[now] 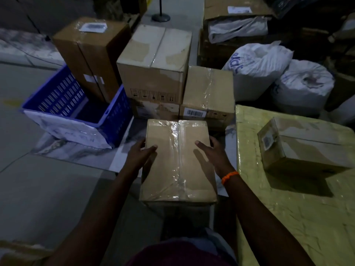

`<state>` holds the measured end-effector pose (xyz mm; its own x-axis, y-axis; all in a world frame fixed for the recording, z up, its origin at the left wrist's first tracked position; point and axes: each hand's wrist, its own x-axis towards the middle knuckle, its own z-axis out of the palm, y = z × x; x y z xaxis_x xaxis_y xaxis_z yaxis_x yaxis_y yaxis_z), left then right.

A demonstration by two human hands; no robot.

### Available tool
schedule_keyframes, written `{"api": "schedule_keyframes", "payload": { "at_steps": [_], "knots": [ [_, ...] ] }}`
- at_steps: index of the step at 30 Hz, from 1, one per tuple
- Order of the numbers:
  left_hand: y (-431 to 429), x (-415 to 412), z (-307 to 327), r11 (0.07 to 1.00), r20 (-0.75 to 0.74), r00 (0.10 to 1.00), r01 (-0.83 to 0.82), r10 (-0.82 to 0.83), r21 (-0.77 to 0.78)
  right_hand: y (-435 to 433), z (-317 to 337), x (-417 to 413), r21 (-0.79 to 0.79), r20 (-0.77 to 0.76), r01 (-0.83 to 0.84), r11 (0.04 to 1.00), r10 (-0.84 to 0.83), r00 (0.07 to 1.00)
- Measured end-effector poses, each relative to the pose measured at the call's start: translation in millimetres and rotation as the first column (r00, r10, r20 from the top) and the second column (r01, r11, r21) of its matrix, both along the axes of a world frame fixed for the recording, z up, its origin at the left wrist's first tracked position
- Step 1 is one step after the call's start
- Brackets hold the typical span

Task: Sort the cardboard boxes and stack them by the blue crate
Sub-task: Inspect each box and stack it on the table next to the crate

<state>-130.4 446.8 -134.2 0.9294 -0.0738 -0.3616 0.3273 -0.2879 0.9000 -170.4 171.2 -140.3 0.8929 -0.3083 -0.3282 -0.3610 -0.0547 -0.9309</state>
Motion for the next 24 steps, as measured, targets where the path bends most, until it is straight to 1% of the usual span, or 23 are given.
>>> {"api": "schedule_keyframes", "payload": {
  "at_steps": [2,5,8,10,12,16,18,20,23,24],
  "knots": [
    [-5,-4,11,1.000,-0.010,1.000,-0.002,0.001,-0.028,2,3,-4,0.030,-0.011,0.026,0.999,-0.026,1.000],
    [-6,-20,31,0.983,-0.022,0.999,-0.044,0.041,-0.180,-3,17,-15,0.094,0.037,0.072,0.993,-0.076,0.996],
    [-5,-30,48,0.936,-0.063,0.995,-0.099,0.082,-0.339,-6,40,-28,0.136,0.105,0.136,0.981,-0.151,0.983],
    [-4,-30,61,0.905,-0.070,0.991,-0.133,0.114,-0.404,-12,55,-32,0.164,0.157,0.153,0.974,-0.179,0.971],
    [-2,-26,71,0.860,-0.129,0.979,-0.201,0.159,-0.469,-16,71,-33,0.212,0.167,0.161,0.964,-0.198,0.966],
    [-2,-26,83,0.800,-0.142,0.969,-0.245,0.200,-0.548,-14,104,-41,0.225,0.217,0.149,0.963,-0.198,0.956],
    [-3,-32,80,0.788,-0.141,0.965,-0.263,0.222,-0.557,-14,104,-47,0.242,0.222,0.148,0.959,-0.203,0.954],
    [-5,-41,75,0.769,-0.155,0.958,-0.286,0.241,-0.572,-11,97,-57,0.207,0.223,0.172,0.963,-0.217,0.950],
    [-5,-53,61,0.759,-0.192,0.952,-0.307,0.240,-0.574,-9,74,-74,0.058,0.259,0.138,0.989,-0.148,0.955],
    [-5,-58,56,0.756,-0.200,0.952,-0.304,0.230,-0.580,-8,67,-80,0.045,0.275,0.133,0.990,-0.140,0.951]
  ]
}}
